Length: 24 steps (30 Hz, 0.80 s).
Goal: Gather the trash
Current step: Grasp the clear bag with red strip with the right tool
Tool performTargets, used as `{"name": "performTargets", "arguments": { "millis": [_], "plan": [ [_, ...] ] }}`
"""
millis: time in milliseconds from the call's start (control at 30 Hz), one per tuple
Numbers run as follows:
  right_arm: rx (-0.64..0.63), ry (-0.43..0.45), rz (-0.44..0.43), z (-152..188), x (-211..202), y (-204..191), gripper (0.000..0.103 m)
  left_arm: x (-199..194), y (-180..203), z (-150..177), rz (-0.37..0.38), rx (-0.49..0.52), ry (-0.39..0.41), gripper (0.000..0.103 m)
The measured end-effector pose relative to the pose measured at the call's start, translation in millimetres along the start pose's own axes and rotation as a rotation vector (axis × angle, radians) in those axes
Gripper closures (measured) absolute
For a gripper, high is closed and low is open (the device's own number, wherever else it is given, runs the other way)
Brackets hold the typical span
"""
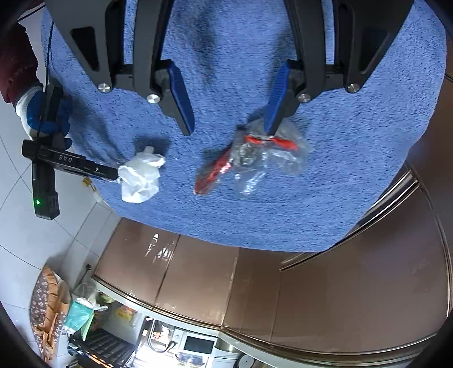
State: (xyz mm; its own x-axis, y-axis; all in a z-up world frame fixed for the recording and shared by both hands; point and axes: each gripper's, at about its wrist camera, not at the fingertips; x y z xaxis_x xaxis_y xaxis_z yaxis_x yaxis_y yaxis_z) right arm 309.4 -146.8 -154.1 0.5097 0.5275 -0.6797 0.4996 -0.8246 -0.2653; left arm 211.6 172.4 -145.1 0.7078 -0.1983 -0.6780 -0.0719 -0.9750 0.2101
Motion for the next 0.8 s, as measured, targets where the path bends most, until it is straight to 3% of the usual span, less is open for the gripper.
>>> {"name": "performTargets", "arguments": {
  "millis": [167,400,800],
  "plan": [
    [0.003,-0.007,-0.025,-3.1,7.4,-1.2,0.060,-0.8,-5.8,3.1,-0.005,-0.014,0.001,0.054],
    [-0.043,-0.038,-0.048,-2.7,17.9,-17.1,0.091,1.7,-11.7,8.2,-0.003,-0.041,-0.003,0.054],
    [-0.092,-0.039,-0.105,-0.1,18.2,-28.6,0.096,3.7,-14.1,9.0,-0.007,-0.058,-0.007,0.054]
  ]
}}
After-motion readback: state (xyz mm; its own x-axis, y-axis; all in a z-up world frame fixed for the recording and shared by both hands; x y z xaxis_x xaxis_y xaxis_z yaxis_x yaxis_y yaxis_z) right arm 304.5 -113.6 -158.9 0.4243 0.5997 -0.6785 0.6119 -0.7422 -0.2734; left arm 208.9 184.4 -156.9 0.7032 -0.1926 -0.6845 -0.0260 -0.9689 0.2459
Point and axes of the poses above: each gripper's, at about its wrist camera, not at the fingertips, and x roughly the way its jaws point, y to its right, z to its underside, and after that the axes turned 1 degree about y, right-handed
